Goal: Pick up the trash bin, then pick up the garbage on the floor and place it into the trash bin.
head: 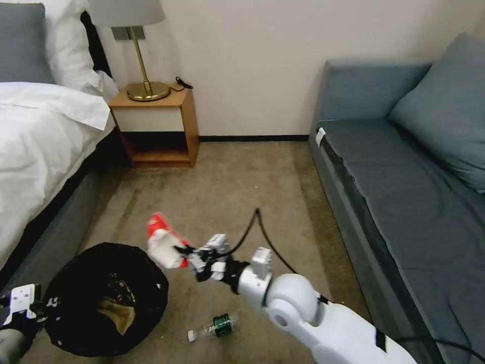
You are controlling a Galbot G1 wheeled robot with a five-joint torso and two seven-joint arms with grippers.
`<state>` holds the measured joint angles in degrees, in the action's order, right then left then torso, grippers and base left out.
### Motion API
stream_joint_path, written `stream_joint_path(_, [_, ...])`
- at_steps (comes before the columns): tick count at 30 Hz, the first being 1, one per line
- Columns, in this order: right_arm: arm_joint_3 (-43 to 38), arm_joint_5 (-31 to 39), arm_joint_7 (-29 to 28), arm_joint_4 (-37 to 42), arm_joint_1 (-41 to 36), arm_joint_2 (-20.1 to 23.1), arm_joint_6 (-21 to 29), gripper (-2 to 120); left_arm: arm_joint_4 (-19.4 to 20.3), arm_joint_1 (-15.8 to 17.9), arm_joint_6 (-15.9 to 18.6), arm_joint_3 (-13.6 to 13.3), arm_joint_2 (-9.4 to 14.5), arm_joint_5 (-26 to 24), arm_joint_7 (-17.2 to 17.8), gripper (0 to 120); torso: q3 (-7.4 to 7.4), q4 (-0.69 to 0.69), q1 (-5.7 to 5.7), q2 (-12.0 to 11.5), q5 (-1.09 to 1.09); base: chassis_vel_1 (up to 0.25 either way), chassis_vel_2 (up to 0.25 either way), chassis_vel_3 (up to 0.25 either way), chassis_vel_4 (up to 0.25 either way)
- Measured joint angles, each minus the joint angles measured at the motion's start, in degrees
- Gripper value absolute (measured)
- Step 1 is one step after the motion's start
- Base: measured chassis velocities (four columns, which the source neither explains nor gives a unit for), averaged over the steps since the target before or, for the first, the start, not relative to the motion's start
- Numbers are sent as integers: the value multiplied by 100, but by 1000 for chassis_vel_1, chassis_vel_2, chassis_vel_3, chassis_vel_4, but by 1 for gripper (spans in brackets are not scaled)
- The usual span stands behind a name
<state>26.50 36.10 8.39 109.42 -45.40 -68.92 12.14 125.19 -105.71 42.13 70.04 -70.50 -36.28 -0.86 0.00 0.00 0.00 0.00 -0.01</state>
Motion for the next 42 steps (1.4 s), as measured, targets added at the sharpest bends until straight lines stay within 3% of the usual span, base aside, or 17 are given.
stream_joint_path(4, [549, -27, -120, -359, 483, -400, -30, 0, 64, -34, 0, 4, 0, 8, 7, 3, 0, 1, 0, 0, 0, 0, 0, 0, 0])
stream_joint_path(10, [860, -105, -307, -726, 625, -894, -17, 0, 139, -56, 0, -15, -46, 30, 12, 3, 0, 1, 0, 0, 0, 0, 0, 0, 0])
stream_joint_path(16, [883, -172, -310, -866, 519, -938, -24, 6, 161, -49, 0, 2, -67, 30, 14, 3, 0, -1, 0, 0, 0, 0, 0, 0, 0])
stream_joint_path(26, [848, -242, -280, -900, 350, -943, -9, 46, 162, -33, 0, -22, -79, 23, 21, 3, 0, 0, 0, 0, 1, 0, 0, 0, 0])
stream_joint_path(28, [840, -256, -277, -898, 332, -932, -7, 48, 162, -30, 0, -22, -79, 22, 21, 3, 0, 0, 0, 0, 1, 0, 0, 0, 0])
stream_joint_path(30, [777, -363, -271, -847, 249, -846, 2, 59, 140, -3, 0, -22, -78, 20, 21, 3, 0, 0, 0, 0, 1, 0, 0, 0, 0])
stream_joint_path(32, [749, -400, -265, -825, 220, -803, 5, 63, 129, 5, 0, -23, -77, 20, 22, 3, 0, 0, 0, 0, 1, 0, 0, 0, 0])
stream_joint_path(34, [619, -564, -172, -729, 135, -575, 61, 74, 86, 50, 0, -35, -72, 19, 25, 3, 0, 0, 0, 0, 1, 0, 0, 0, 0])
stream_joint_path(42, [245, -802, 278, -566, -2, 235, 129, 98, 59, 55, 0, 30, -33, 2, 30, 3, 0, -1, -1, 0, 3, 0, 0, 0, 0])
